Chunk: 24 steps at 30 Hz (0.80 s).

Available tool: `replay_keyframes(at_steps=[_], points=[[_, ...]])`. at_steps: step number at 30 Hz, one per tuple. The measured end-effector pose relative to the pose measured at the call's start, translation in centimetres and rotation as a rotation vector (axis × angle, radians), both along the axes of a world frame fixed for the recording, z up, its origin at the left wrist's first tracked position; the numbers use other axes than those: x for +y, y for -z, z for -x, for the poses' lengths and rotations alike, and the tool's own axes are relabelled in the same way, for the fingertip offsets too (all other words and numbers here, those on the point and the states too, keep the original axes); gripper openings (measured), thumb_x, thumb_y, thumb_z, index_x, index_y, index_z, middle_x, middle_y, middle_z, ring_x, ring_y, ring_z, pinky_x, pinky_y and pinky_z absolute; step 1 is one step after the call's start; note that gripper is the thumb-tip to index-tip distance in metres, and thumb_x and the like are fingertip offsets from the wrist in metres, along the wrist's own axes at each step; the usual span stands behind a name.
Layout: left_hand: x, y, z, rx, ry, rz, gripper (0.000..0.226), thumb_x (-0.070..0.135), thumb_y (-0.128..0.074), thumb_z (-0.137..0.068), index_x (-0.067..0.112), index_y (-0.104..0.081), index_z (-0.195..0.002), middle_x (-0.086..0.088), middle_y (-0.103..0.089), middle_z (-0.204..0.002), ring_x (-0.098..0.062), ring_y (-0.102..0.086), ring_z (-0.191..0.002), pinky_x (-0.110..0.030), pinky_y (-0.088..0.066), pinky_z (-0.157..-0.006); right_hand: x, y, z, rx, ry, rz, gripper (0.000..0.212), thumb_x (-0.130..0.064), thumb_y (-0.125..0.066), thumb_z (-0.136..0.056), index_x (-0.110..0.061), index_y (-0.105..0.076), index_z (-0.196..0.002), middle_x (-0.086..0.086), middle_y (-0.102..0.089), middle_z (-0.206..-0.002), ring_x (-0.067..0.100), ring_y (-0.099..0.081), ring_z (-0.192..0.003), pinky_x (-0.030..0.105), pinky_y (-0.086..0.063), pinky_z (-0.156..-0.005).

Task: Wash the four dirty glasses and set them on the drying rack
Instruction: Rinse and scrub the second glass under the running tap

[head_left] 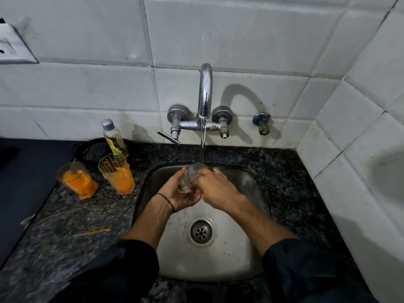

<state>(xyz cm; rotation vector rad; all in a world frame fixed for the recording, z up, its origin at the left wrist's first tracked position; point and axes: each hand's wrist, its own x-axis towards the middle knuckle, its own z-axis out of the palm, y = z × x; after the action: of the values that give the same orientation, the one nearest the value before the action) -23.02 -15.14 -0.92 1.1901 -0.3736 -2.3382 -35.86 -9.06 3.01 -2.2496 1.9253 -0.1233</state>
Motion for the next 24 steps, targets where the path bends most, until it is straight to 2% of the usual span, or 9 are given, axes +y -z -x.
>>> replay_keyframes(at_steps=[4, 5, 8, 10, 12, 15, 19, 21, 24], points=[[1.2, 0.7, 0.3, 0.133, -0.076, 0.139, 0.034, 0.032, -0.044, -0.093, 0.008, -0.066, -0.101, -0.011, -0.073, -0.087, -0.023, -0.067, -0.084, -0.036, -0.055, -0.075, -0.4, 0.0, -1.1, -0.637, 0.238, -0.054, 0.022, -0.017, -0.066, -0.091, -0.022, -0.076, -0.110, 0.002, -0.074, -0.110, 0.018, -0.068, -0.102, 0.032, -0.054, -0.090], [1.3, 0.3, 0.5, 0.115, -0.046, 0.131, 0.035, 0.035, -0.046, -0.091, 0.008, -0.068, -0.097, -0.011, -0.072, -0.085, -0.024, -0.067, -0.082, -0.036, -0.055, -0.074, -0.4, -0.3, -1.3, -0.615, 0.257, -0.029, 0.020, -0.018, -0.065, -0.091, -0.021, -0.077, -0.107, 0.003, -0.073, -0.109, 0.019, -0.068, -0.101, 0.032, -0.054, -0.089], [0.8, -0.3, 0.5, 0.044, 0.000, 0.061, 0.052, 0.046, -0.048, -0.096, 0.007, -0.078, -0.079, -0.013, -0.074, -0.079, -0.026, -0.067, -0.077, -0.036, -0.057, -0.066, 0.3, 0.2, -0.7, -0.076, 0.015, -0.002, 0.037, -0.013, -0.063, -0.088, -0.025, -0.064, -0.123, 0.003, -0.059, -0.133, 0.026, -0.055, -0.121, 0.041, -0.041, -0.105], [0.2, -0.1, 0.5, 0.068, -0.065, 0.066, 0.048, 0.041, -0.043, -0.099, 0.006, -0.074, -0.089, -0.013, -0.074, -0.079, -0.025, -0.065, -0.078, -0.033, -0.056, -0.063, 0.6, 0.7, -0.2, -0.028, -0.061, -0.043, 0.050, -0.003, -0.059, -0.084, -0.026, -0.060, -0.128, 0.001, -0.053, -0.141, 0.025, -0.047, -0.130, 0.043, -0.031, -0.111], [0.2, 0.2, 0.6, 0.115, -0.173, 0.110, 0.037, 0.033, -0.038, -0.099, 0.007, -0.064, -0.095, -0.012, -0.071, -0.078, -0.023, -0.067, -0.073, -0.031, -0.055, -0.059, 1.0, 0.6, -0.8, -0.404, 0.051, -0.040, 0.041, -0.004, -0.060, -0.085, -0.023, -0.067, -0.121, -0.001, -0.063, -0.131, 0.015, -0.054, -0.123, 0.037, -0.039, -0.106], [0.1, 0.8, 0.9, 0.091, -0.329, 0.274, 0.028, 0.030, -0.043, -0.100, 0.009, -0.057, -0.089, -0.015, -0.064, -0.080, -0.022, -0.066, -0.067, -0.033, -0.054, -0.063, 1.8, 0.4, -3.4, -1.402, 0.498, -0.055, 0.018, -0.017, -0.065, -0.094, -0.019, -0.073, -0.110, 0.002, -0.076, -0.106, 0.006, -0.070, -0.096, 0.021, -0.052, -0.082], [0.3, -0.5, 0.5, -0.155, -0.269, 0.782, 0.026, 0.009, -0.068, -0.087, 0.014, -0.050, -0.105, -0.013, -0.060, -0.097, -0.022, -0.062, -0.079, -0.034, -0.054, -0.063, 2.6, 2.0, -4.5, -2.259, 0.884, -0.206, 0.043, -0.043, -0.055, -0.098, -0.009, -0.069, -0.119, 0.014, -0.076, -0.109, 0.026, -0.072, -0.101, 0.036, -0.053, -0.089], [0.8, -1.4, 0.2, -0.182, -0.179, 0.973, 0.038, 0.006, -0.072, -0.077, 0.017, -0.048, -0.105, -0.007, -0.061, -0.097, -0.019, -0.061, -0.083, -0.032, -0.055, -0.067, 2.2, 2.1, -4.1, -2.414, 1.053, -0.233, 0.046, -0.047, -0.055, -0.097, -0.004, -0.070, -0.107, 0.015, -0.077, -0.088, 0.024, -0.074, -0.077, 0.033, -0.060, -0.072], [1.8, -1.7, 0.6, -0.194, -0.152, 1.002, 0.044, 0.006, -0.068, -0.074, 0.019, -0.042, -0.107, -0.006, -0.060, -0.098, -0.015, -0.061, -0.084, -0.028, -0.054, -0.069, 1.0, 1.6, -3.7, -2.259, 1.159, -0.288, 0.042, -0.048, -0.053, -0.099, -0.009, -0.069, -0.099, 0.012, -0.073, -0.078, 0.022, -0.070, -0.065, 0.028, -0.056, -0.057]])
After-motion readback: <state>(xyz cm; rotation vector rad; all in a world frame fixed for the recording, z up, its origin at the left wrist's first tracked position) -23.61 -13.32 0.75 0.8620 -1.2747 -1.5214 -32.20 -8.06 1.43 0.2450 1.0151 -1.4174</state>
